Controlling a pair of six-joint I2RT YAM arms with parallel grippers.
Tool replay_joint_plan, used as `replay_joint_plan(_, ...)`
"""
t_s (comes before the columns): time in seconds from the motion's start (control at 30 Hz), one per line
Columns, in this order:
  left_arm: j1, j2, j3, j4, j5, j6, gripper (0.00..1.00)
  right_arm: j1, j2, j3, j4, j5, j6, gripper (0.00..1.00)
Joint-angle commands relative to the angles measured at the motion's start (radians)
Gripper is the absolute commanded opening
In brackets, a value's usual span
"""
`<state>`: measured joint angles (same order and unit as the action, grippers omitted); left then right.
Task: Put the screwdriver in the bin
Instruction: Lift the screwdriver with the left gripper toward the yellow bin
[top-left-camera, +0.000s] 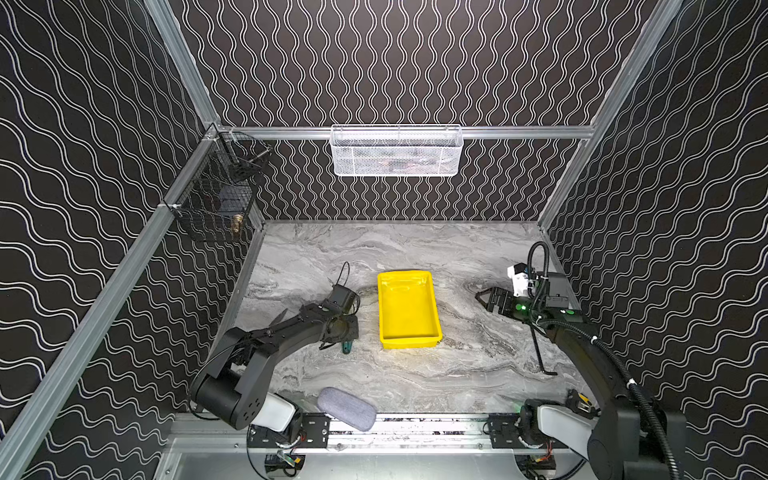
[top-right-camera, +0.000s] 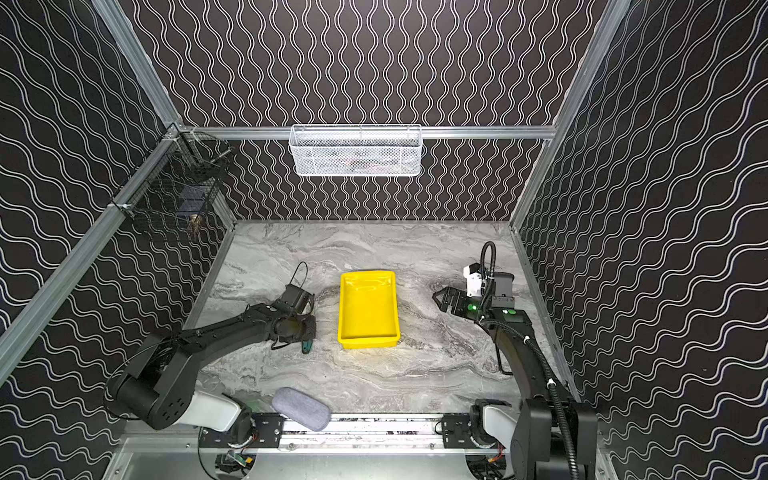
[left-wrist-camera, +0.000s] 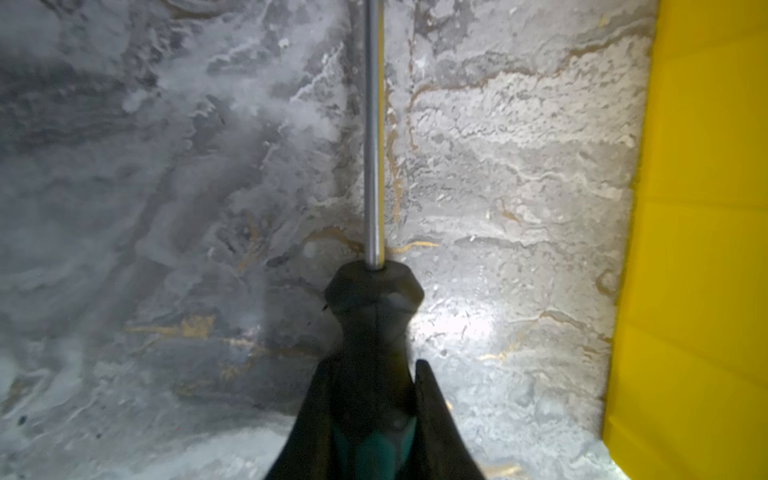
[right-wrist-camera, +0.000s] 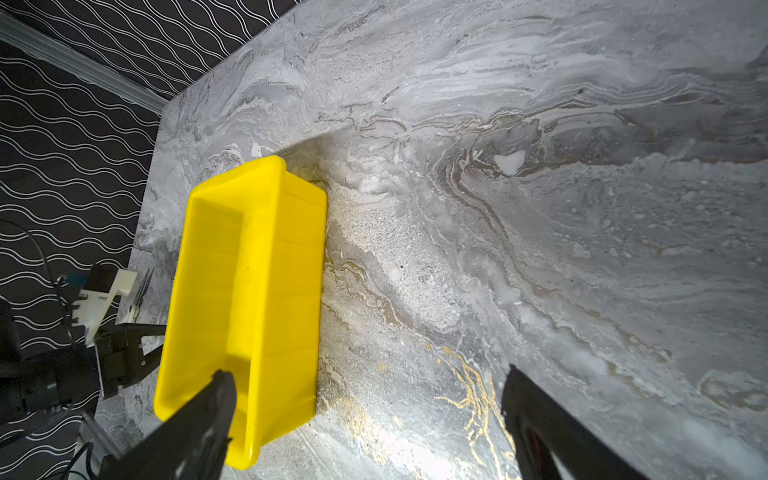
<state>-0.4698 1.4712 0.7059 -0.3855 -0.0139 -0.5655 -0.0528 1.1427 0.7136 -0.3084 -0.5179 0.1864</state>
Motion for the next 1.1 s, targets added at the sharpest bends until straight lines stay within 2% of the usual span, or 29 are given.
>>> replay_joint_plan(0.0,-0.001,-0.010,0.004,-0.208,0.012,0.015,0.00,0.001,-0.001,0.008,0.005,-0.008,-0.014,1.00)
replay_joint_plan(0.53,-0.006,-0.134,0.089,-0.345,-0.026,0.018,0.00,0.001,-0.007,0.004,0.006,-0.010,-0.015,0.99)
replay_joint_plan(1.07,-0.027,-0.208,0.279,-0.437,-0.016,0.032,0.00,0.001,-0.014,0.008,0.000,-0.010,-0.017,1.00)
